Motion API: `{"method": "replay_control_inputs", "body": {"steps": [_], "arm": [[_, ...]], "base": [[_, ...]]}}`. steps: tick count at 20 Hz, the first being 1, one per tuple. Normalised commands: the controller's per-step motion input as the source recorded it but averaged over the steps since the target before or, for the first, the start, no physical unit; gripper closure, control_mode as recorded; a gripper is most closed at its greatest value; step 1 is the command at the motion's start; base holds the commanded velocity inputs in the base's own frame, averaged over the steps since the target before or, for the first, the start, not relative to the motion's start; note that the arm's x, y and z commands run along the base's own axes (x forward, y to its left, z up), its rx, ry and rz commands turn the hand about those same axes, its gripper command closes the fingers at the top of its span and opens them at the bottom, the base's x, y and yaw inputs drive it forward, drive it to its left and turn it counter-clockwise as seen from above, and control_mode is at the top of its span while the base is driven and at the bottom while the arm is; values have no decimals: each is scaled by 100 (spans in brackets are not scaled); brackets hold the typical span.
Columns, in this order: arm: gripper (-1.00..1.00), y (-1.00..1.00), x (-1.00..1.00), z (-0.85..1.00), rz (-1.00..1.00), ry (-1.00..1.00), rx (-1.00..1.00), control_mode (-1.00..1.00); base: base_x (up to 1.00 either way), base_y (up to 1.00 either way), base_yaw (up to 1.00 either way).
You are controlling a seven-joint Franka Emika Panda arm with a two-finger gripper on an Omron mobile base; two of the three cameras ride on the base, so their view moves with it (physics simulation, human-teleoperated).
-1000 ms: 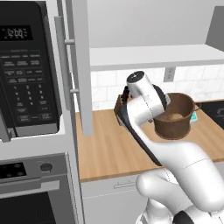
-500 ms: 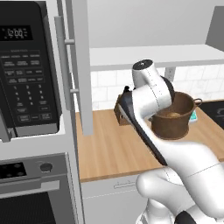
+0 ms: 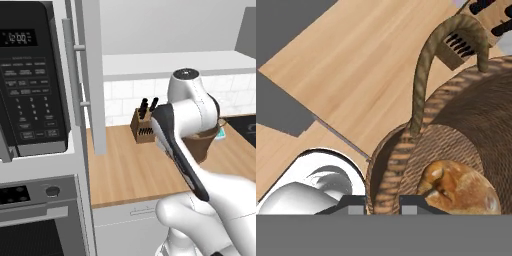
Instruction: Open the cabinet, pick up the bread from the cabinet and place it in the basket. Then move the basket to the dining counter.
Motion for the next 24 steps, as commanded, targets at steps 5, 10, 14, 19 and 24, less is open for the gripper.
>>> {"method": "replay_control_inputs", "body": {"steps": [5,10,14,19,24], "arm": [[100,8,-10,0,8,3,10,-100],[100,4,0,-1,1,14,0,-100],[100,0,0,-9,0,7,0,-100],[100,0,0,0,0,0,0,-100],[100,0,-15,0,0,0,0,100]], "base": [[0,0,0],[0,0,0],[0,0,0],[0,0,0],[-24,0,-1]]}}
